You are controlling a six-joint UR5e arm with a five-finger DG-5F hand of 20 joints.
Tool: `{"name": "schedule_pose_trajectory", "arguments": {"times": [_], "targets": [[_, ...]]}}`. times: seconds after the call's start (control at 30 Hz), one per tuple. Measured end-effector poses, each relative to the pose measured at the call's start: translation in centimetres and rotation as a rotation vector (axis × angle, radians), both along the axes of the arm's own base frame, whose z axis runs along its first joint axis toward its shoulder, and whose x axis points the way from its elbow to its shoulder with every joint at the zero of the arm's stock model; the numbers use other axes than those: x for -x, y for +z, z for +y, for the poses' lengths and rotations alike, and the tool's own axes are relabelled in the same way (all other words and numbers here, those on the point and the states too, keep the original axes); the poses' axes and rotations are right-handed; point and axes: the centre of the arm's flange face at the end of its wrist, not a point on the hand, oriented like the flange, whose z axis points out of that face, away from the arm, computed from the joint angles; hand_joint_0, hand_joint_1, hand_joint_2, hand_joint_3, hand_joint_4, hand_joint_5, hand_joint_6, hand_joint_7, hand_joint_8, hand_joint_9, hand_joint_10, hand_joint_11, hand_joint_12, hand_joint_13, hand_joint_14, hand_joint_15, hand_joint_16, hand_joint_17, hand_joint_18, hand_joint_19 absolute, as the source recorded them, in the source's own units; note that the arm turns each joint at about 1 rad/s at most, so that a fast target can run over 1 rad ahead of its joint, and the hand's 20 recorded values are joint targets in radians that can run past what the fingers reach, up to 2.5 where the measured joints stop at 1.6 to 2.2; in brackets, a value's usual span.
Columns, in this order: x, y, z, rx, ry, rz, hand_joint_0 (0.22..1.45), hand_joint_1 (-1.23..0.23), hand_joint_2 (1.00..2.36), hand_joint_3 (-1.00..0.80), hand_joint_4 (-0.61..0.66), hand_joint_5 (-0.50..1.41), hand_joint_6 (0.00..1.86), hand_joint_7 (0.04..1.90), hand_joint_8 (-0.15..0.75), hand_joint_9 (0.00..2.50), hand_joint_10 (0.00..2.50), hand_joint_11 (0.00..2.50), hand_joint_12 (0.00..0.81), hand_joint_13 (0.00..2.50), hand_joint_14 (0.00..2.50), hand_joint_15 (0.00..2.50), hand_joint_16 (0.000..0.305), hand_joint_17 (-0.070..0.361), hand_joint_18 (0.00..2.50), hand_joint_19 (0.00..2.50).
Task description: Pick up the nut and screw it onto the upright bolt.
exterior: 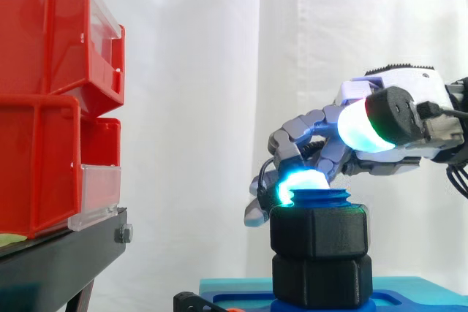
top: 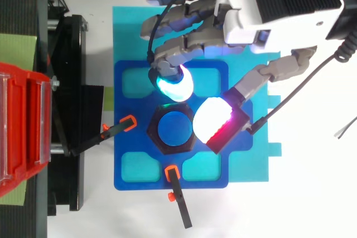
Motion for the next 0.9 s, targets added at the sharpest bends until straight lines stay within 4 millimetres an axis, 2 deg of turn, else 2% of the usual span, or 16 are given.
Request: {"name": "schedule_pose_trajectory", "arguments": {"times": [0.23,0.43,0.9], "targets": [[-0.7,2.0,-0.5,0.003,0.012,-0.040,0.50,-0.21,1.00,-0.50,0.30,-0.06,0.50,0.98,0.257,0.85,0.00,0.00,0.258,0.46,0.00,0.00,0.027,0.060,0.17,0.00],[-1.0,3.0,-0.2,0.008,0.034,-0.056,0.49,-0.18,1.00,-0.50,0.25,-0.12,0.50,0.76,0.232,0.66,0.00,0.00,0.288,0.35,0.00,0.00,0.031,0.071,0.06,0.00],[-1.8,3.0,3.0,0.014,0.018,-0.059,0.49,-0.15,1.00,-0.50,0.23,-0.14,0.50,0.72,0.229,0.54,0.00,0.00,0.310,0.24,0.00,0.00,0.036,0.081,0.00,0.00]]}}
